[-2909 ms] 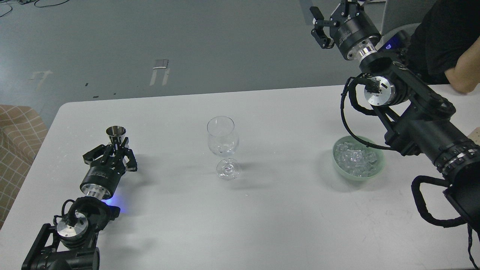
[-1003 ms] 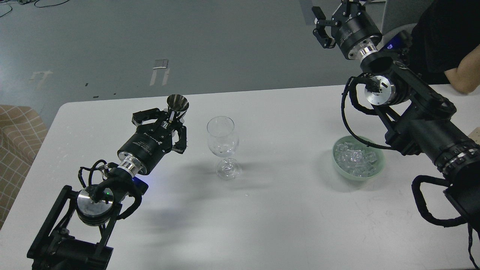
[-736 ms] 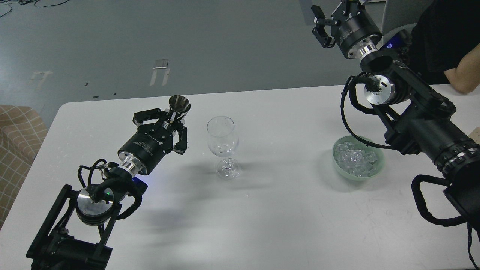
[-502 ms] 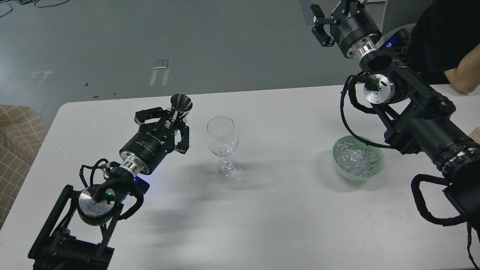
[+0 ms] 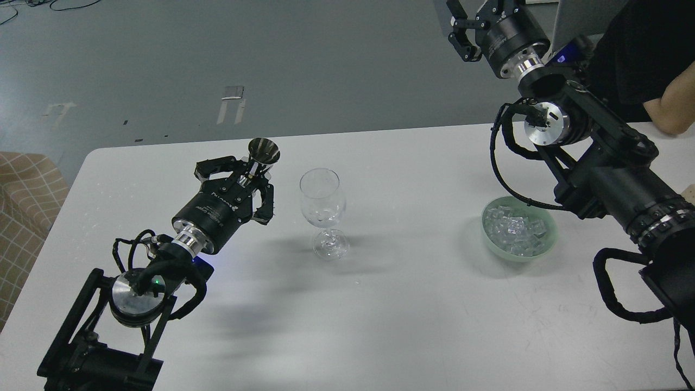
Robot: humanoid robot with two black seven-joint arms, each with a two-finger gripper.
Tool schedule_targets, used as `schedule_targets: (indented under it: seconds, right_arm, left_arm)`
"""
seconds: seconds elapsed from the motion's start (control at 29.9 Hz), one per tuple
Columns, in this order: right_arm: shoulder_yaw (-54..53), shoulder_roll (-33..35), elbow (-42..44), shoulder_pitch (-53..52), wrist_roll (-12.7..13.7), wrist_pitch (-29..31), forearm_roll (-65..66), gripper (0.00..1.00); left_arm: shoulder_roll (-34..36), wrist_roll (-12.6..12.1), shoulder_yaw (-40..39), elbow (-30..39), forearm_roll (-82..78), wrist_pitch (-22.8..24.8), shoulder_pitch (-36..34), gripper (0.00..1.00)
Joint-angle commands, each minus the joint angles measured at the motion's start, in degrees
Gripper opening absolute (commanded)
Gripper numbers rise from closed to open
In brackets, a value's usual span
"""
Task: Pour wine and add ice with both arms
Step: 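Tilt the jigger over the wine glass with the left gripper to pour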
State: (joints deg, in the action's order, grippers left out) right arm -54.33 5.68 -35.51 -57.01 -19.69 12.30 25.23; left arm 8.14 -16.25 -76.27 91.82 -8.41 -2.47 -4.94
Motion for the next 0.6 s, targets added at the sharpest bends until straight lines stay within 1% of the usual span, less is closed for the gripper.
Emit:
schedule_targets:
  seconds: [0.0,0.13,0.33,0.57]
  right_arm:
    - [0.01,-0.4,0.0,-0.03,0.0,0.0,0.0,1.0]
    - [0.01,-0.4,0.0,0.06,0.0,0.0,0.0,1.0]
    - [0.01,-0.4,-0.09,0.06,0.0,0.0,0.0,1.0]
    - [0.01,-0.4,-0.09,0.06,0.0,0.0,0.0,1.0]
  left_arm:
    - [0.21,-0.01,0.07,0.55,-1.69,0.01,0.28,0.0]
    - [-0.05,-0.63,1.12,0.82,-3.72,-0.08,0.28,0.0]
    - [-1.1,-0.8,1.47,1.08,-5.83,-0.08,0.11,0.0]
    - [-0.05,-1.33,2.44,1.08,-8.28,-0.08,-0.33,0.0]
